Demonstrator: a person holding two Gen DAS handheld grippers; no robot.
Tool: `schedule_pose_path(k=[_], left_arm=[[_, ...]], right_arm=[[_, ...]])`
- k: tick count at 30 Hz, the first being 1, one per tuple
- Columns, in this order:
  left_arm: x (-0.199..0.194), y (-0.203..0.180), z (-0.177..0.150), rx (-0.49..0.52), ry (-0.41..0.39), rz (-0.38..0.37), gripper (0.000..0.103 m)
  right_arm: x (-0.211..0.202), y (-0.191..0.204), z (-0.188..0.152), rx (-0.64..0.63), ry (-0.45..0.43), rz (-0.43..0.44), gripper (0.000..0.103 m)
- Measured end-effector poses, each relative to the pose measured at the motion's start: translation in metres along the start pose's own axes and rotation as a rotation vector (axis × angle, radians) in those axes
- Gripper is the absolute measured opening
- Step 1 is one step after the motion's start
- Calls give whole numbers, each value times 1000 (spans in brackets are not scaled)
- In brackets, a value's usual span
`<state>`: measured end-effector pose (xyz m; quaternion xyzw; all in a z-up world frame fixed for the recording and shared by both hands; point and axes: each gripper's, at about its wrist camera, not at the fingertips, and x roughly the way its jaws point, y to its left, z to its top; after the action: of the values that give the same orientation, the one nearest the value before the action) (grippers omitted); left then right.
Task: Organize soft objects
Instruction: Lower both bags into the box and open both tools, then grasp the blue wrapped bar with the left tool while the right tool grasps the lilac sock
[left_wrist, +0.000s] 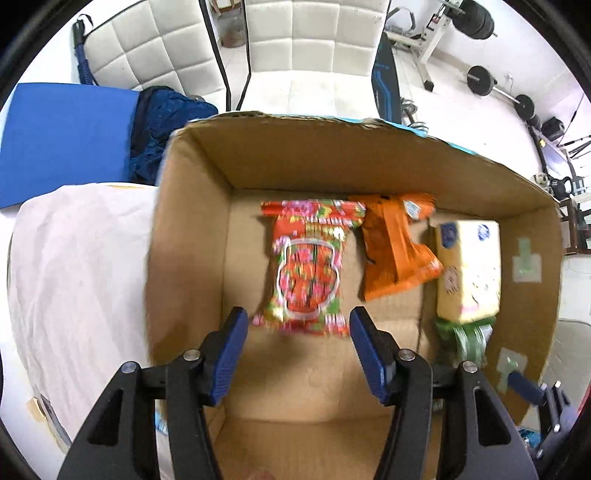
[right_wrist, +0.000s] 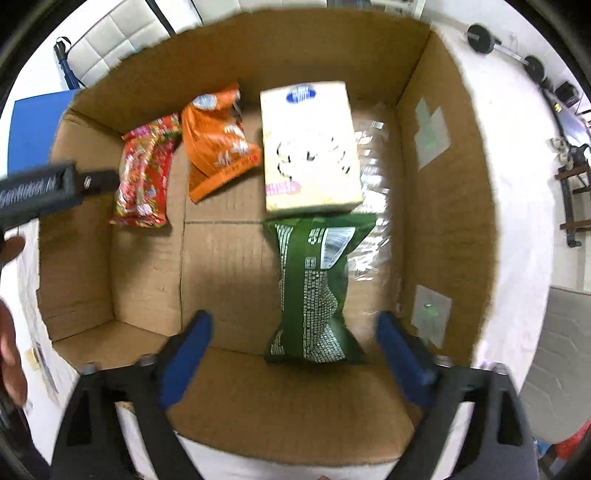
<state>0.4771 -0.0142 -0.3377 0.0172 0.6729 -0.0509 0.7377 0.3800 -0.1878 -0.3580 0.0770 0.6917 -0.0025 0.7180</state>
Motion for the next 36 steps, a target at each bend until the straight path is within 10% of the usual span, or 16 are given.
schedule_pose_path(k=[2,4,19,36], left_arm=[[-12,4,-11,-9,-29,-3,89],[-23,6,-23,-9,-57,4,94],[-134,-10,-111,-13,-295,0,94],[-197,-26,-172,-29,-385,6,94]], right_arm=[[-13,5,0,7,-19,2,102],[-24,8,-6,2,-42,-8,103],[-117,8,-57,-9,-230,-13,103],[-201,-2,-125,-27,-388,-5,103]])
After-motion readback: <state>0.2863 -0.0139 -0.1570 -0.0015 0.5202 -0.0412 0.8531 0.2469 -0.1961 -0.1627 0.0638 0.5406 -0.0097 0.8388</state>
